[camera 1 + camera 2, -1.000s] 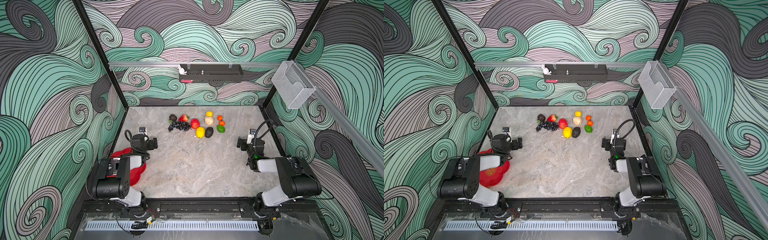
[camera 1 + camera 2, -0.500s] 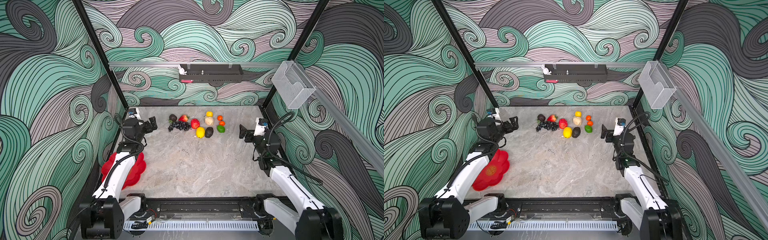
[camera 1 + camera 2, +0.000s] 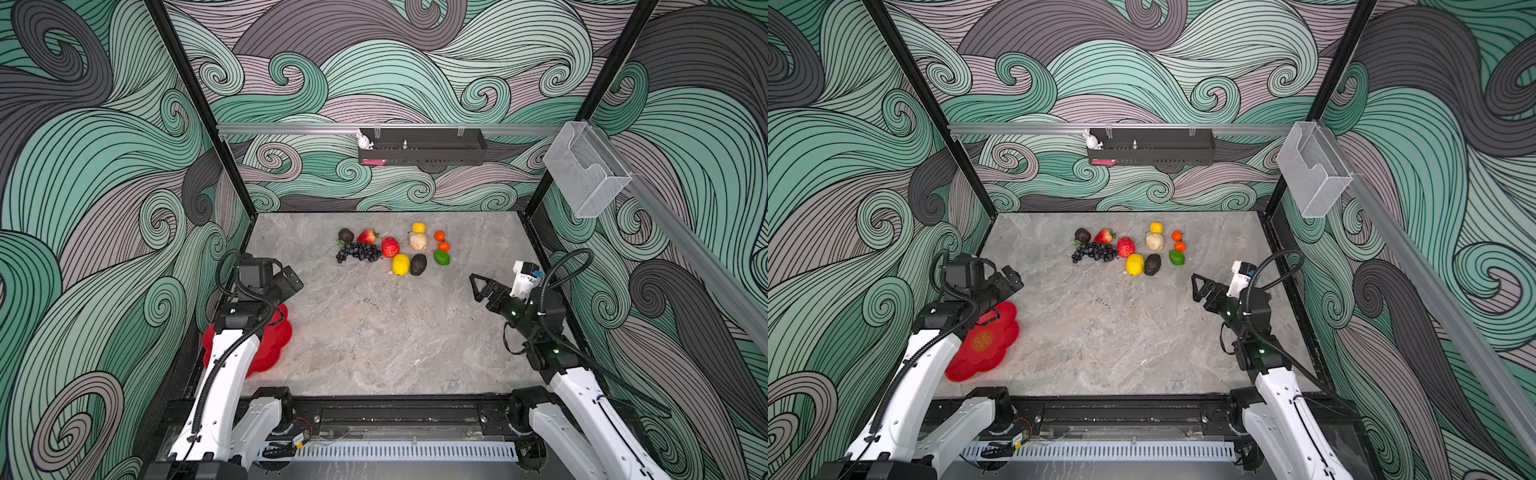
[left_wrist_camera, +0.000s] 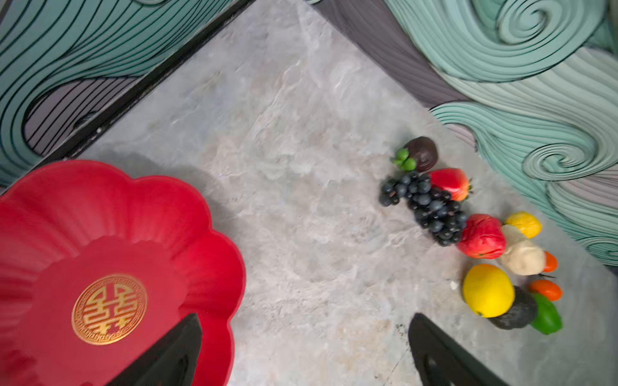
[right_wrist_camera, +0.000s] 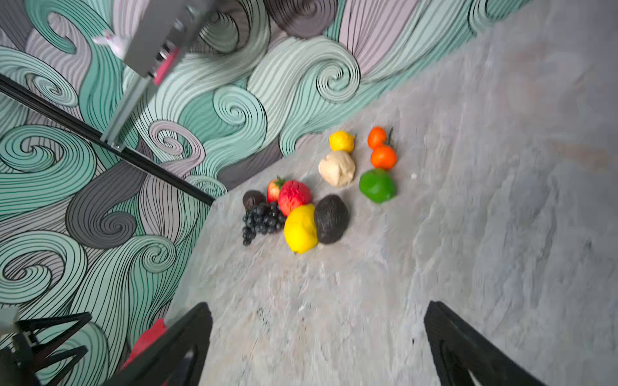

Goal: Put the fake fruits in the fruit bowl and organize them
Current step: 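Grasp the red bowl rim with the left gripper and lift it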

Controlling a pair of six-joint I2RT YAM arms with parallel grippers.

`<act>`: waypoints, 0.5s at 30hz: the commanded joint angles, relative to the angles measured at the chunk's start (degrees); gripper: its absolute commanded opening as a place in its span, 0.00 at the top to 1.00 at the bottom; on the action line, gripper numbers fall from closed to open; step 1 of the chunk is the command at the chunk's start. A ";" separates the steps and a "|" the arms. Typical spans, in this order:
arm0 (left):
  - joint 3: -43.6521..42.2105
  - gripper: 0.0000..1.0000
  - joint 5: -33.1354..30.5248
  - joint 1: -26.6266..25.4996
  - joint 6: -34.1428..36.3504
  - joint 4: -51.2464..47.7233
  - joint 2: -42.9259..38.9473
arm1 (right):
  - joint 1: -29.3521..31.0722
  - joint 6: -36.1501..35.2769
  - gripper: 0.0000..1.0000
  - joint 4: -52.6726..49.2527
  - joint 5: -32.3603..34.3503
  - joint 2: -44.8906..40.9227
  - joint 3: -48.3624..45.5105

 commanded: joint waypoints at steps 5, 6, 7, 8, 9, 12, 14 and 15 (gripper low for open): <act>2.76 0.01 0.33 0.30 -0.34 -14.19 12.26 | 2.34 3.55 0.00 -5.16 -3.56 -0.02 -0.18; 3.45 0.01 -0.32 0.30 -0.39 -15.07 13.92 | 2.61 3.81 0.00 -5.44 -3.74 0.37 -0.18; 4.24 0.01 -1.71 0.26 -1.21 -16.38 15.67 | 2.78 4.04 0.00 -6.26 -4.00 0.97 0.08; 5.15 0.01 -3.41 0.25 -2.77 -17.62 17.84 | 2.96 4.37 0.00 -7.72 -4.04 1.73 0.51; 5.73 0.01 -4.42 0.34 -3.05 -18.28 19.64 | 3.06 4.84 0.00 -9.03 -4.21 2.50 0.90; 8.36 0.01 -5.95 0.65 -4.39 -21.12 25.52 | 3.16 5.63 0.00 -9.96 -6.10 4.66 1.04; 9.08 0.01 -5.04 0.74 -4.77 -21.17 27.90 | 3.22 6.55 0.00 -8.95 -6.96 5.51 0.25; 9.02 0.01 -4.24 0.69 -5.00 -20.71 30.02 | 3.38 7.21 0.00 -8.24 -7.29 5.79 -0.29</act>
